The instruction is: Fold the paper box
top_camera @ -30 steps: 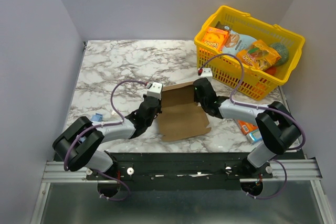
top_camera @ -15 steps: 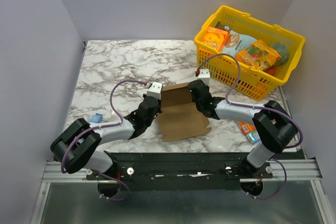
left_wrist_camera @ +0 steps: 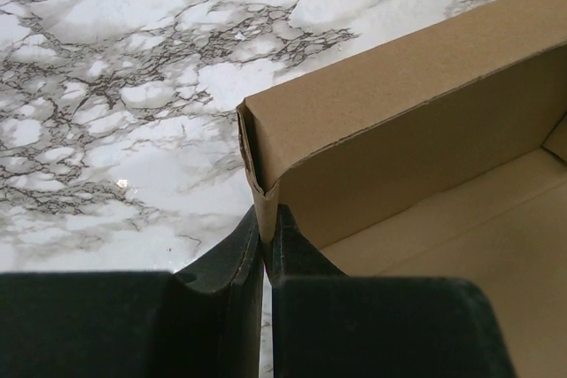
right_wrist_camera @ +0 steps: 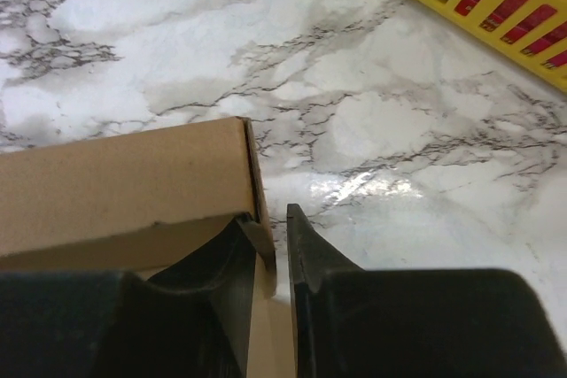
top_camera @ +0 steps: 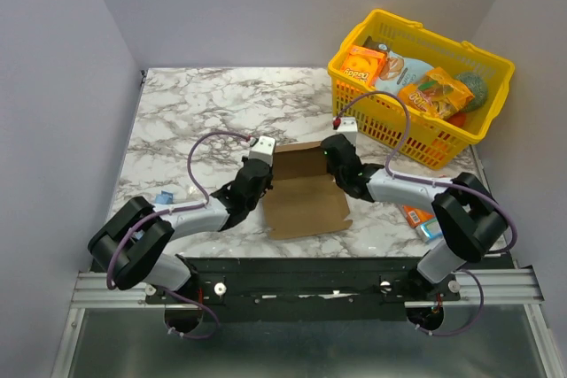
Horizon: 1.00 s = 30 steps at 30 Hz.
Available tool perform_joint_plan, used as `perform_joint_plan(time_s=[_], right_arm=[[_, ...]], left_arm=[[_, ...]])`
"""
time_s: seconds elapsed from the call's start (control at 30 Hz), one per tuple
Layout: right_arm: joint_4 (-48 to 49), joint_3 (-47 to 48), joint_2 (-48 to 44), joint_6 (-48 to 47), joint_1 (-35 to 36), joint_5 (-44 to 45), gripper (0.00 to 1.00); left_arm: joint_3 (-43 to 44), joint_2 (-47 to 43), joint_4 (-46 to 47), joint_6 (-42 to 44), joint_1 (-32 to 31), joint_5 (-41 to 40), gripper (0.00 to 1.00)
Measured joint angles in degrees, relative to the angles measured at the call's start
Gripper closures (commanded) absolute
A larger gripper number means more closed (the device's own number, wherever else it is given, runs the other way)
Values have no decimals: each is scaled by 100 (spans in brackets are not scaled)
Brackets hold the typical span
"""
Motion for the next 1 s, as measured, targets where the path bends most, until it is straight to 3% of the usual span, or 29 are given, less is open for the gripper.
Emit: perform_joint_plan(time_s=[0.03, 0.23, 0.47, 0.73, 0.87, 1.0], right_arm=[[-39, -37, -63, 2, -24, -35, 56], [-337, -352, -754, 37, -85, -431, 37], [-776, -791, -1637, -219, -9, -1364, 27], [-1410, -894, -3018, -826, 81, -2610, 28], [-1777, -103, -2848, -1296, 81, -2852, 31], [-1978, 831, -2103, -1801, 83, -3012, 35]], left_arm=[[63, 52, -50, 0, 28, 0, 100], [516, 382, -509, -7, 275, 205, 100], [975, 555, -1167, 0, 463, 623, 100], [1460, 605, -2041, 179, 608, 1421, 100], [1727, 671, -2479, 297, 612, 1792, 100], [1945, 756, -2896, 363, 614, 2116, 100]])
